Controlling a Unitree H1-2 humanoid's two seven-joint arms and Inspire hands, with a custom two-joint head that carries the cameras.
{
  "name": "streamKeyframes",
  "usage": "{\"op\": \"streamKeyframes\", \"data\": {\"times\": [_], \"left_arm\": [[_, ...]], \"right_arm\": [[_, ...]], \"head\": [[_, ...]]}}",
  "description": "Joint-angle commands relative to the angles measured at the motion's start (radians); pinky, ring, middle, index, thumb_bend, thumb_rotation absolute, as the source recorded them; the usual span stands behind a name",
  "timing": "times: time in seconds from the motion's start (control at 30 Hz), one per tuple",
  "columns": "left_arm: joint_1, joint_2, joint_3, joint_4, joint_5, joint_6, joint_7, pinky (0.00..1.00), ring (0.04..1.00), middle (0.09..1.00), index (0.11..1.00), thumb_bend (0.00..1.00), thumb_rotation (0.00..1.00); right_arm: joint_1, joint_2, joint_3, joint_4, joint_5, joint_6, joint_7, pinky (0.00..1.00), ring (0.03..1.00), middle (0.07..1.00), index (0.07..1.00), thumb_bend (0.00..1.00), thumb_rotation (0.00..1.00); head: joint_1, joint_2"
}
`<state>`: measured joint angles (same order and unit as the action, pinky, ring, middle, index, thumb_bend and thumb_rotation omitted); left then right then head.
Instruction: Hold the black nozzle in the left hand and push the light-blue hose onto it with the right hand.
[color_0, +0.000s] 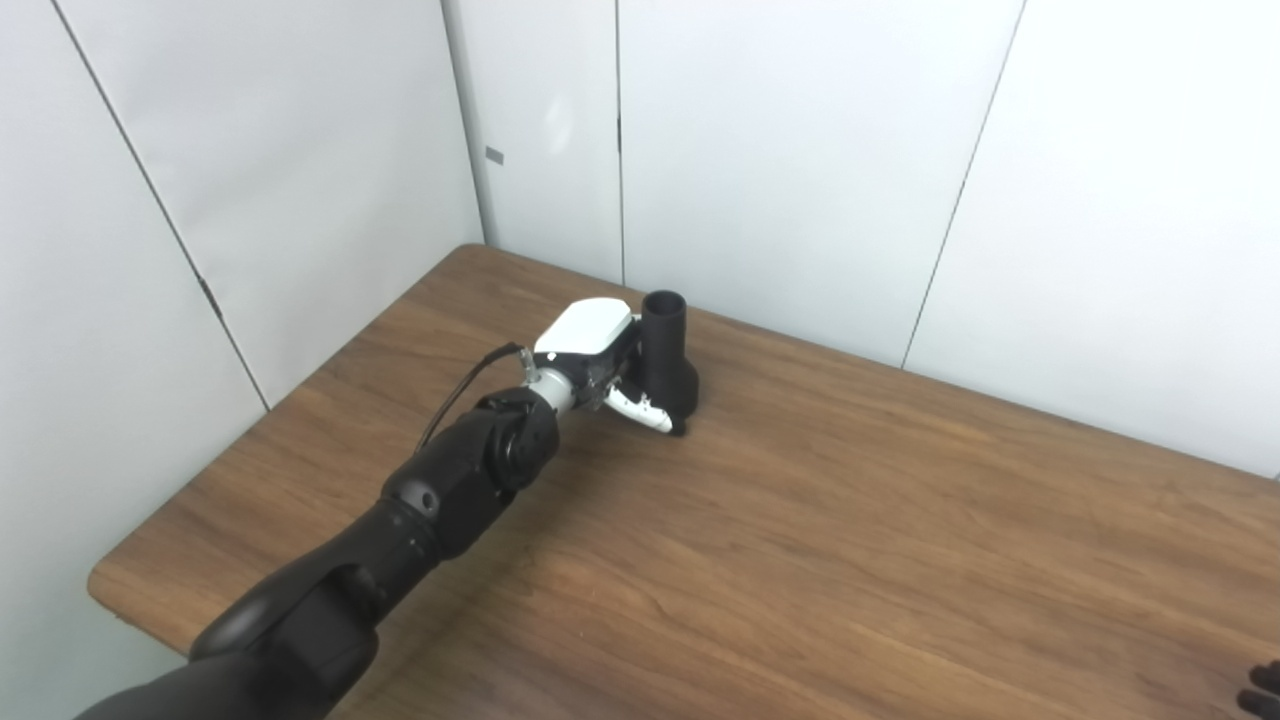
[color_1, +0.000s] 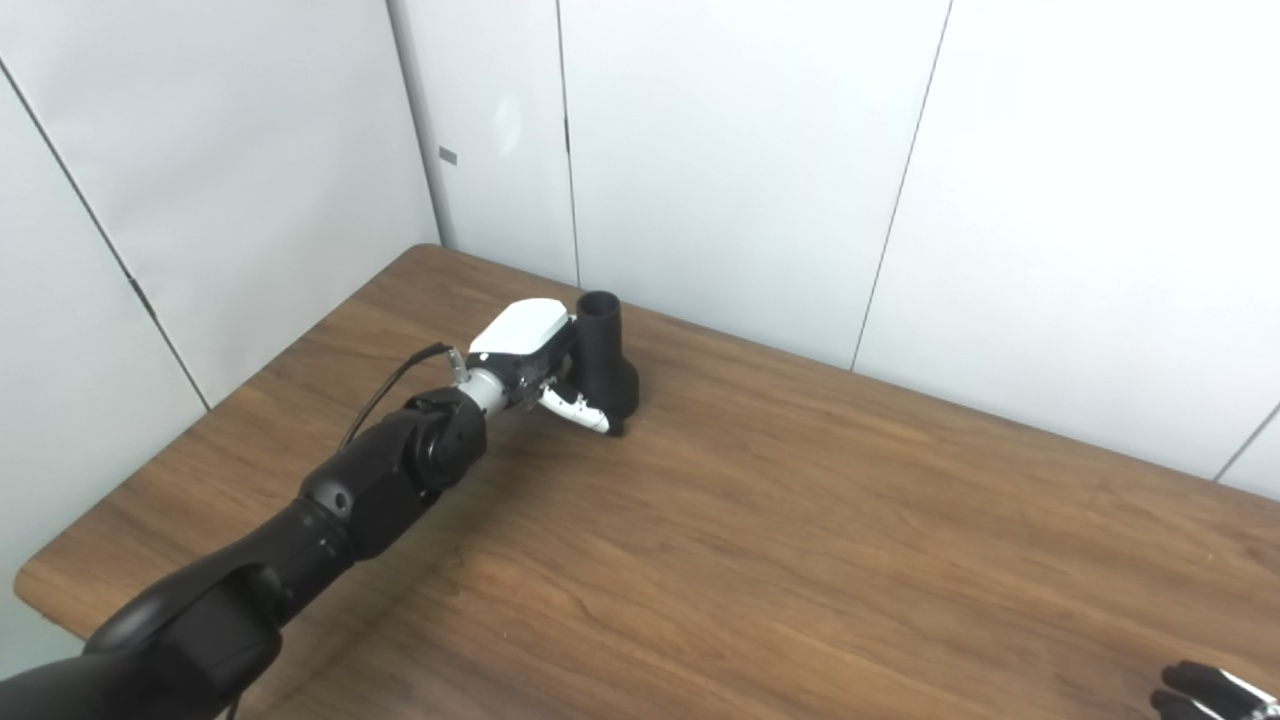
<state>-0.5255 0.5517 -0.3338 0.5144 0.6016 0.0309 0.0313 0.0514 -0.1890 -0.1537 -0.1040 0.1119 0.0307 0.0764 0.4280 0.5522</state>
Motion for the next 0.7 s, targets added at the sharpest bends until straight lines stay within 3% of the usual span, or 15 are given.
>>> {"op": "streamKeyframes", "data": {"times": [0.0, 0.2, 0.27, 0.33, 0.4, 0.43, 0.5, 0.67], "left_arm": [[0.1, -0.054, -0.074, 0.053, 0.0, 0.018, -0.126, 0.55, 0.676, 0.732, 0.746, 1.0, 0.23], [0.1, -0.06, -0.091, 0.088, 0.02, -0.026, -0.09, 0.6, 0.698, 0.733, 0.735, 1.0, 0.26], [0.103, -0.066, -0.095, 0.103, 0.032, -0.043, -0.061, 0.49, 0.591, 0.642, 0.693, 1.0, 0.24], [0.105, -0.071, -0.099, 0.12, 0.041, -0.068, -0.025, 0.47, 0.559, 0.615, 0.657, 1.0, 0.22], [0.111, -0.079, -0.097, 0.142, 0.043, -0.109, 0.031, 0.46, 0.529, 0.571, 0.59, 0.98, 0.12], [0.114, -0.085, -0.092, 0.152, 0.034, -0.13, 0.053, 0.45, 0.511, 0.551, 0.541, 0.76, 0.09], [0.12, -0.094, -0.088, 0.169, 0.023, -0.157, 0.087, 0.43, 0.475, 0.501, 0.499, 0.57, 0.02], [0.137, -0.119, -0.081, 0.193, 0.011, -0.192, 0.162, 0.34, 0.396, 0.449, 0.507, 0.52, 0.0]], "right_arm": [[-0.007, -0.013, -0.006, -0.029, 0.003, -0.017, 0.002, 0.54, 0.649, 0.67, 0.628, 0.46, 0.39], [-0.004, -0.014, -0.008, -0.037, 0.005, -0.001, 0.001, 0.54, 0.65, 0.672, 0.63, 0.47, 0.41], [-0.004, -0.014, -0.009, -0.04, 0.008, 0.008, 0.001, 0.55, 0.653, 0.673, 0.63, 0.5, 0.41], [-0.002, -0.015, -0.008, -0.046, 0.006, 0.013, 0.002, 0.55, 0.656, 0.676, 0.632, 0.49, 0.42], [-0.001, -0.016, -0.008, -0.047, 0.003, 0.01, 0.002, 0.55, 0.66, 0.678, 0.636, 0.48, 0.41], [-0.001, -0.017, -0.009, -0.046, 0.002, 0.009, 0.003, 0.56, 0.661, 0.678, 0.636, 0.47, 0.4], [-0.001, -0.017, -0.009, -0.047, 0.001, 0.01, 0.002, 0.56, 0.666, 0.683, 0.64, 0.46, 0.4], [-0.003, -0.018, -0.01, -0.045, 0.003, 0.011, 0.003, 0.55, 0.657, 0.678, 0.636, 0.48, 0.41]], "head": [[0.0, 0.002], [-0.002, 0.004], [-0.002, 0.004], [-0.001, 0.009], [-0.001, 0.009], [-0.002, 0.01], [-0.002, 0.009], [-0.001, 0.011]]}}
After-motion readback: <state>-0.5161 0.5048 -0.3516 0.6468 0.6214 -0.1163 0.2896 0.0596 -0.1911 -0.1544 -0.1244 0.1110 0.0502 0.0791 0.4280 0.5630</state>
